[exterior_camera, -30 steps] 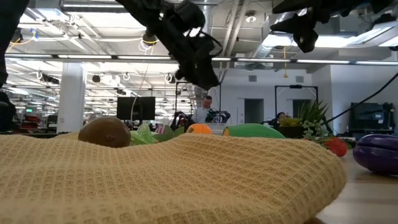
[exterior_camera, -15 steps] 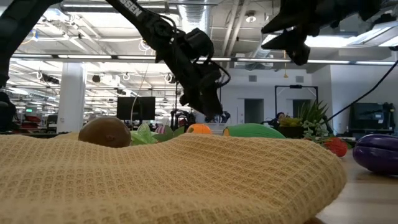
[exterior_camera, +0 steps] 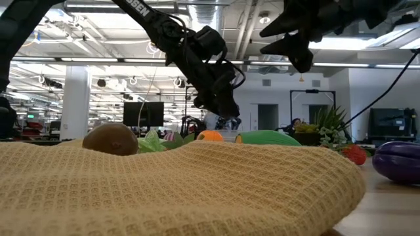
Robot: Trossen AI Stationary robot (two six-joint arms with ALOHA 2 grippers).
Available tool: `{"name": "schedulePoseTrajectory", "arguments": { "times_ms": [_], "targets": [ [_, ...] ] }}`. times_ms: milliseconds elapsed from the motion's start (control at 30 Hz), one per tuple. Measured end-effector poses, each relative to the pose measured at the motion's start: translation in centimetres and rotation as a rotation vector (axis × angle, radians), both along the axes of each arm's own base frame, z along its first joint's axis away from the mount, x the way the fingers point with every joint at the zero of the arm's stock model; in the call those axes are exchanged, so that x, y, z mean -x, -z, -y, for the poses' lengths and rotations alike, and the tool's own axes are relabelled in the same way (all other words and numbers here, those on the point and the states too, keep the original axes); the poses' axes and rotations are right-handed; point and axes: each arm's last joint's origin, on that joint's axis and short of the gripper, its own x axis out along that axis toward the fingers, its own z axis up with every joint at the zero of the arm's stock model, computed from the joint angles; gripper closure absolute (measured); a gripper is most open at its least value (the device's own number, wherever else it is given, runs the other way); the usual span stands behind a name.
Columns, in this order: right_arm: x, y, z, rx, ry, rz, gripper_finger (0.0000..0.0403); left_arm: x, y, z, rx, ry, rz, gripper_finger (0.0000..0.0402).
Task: Pick and placing Produce into tupperware
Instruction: Put the grapes in the transparent bin, then put the right strawberry in the transparent bin
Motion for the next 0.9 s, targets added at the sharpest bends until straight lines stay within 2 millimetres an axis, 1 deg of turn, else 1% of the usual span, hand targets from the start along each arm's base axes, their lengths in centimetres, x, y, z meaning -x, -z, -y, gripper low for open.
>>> {"name": "schedulePoseTrajectory", "arguments": {
  "times_ms": [167,467,667,767,900],
  "targets": [
    [0.1,-0.2,0.0,0.002,-0.001,0.01,0.0209,0.0,0.0,0.0,-0.009,0.005,-0.002,0.0156],
    [0.1,-0.2,0.0,0.002,-0.003,0.011,0.0209,-0.1,0.0,0.2,-0.013,0.012,-0.001,0.011],
    [0.1,-0.2,-0.1,0.0,-0.008,0.009,0.0209,-0.1,0.0,0.2,-0.003,0.013,0.001,0.0102],
    [0.3,0.2,-0.4,-0.013,-0.054,-0.034,0.0209,0.2,-0.4,0.5,0.027,0.039,-0.006,0.0102],
    [1.2,1.1,-1.4,-0.034,-0.117,-0.164,0.0209,1.0,-1.6,0.9,0.063,0.071,-0.016,0.0102]
  ]
}}
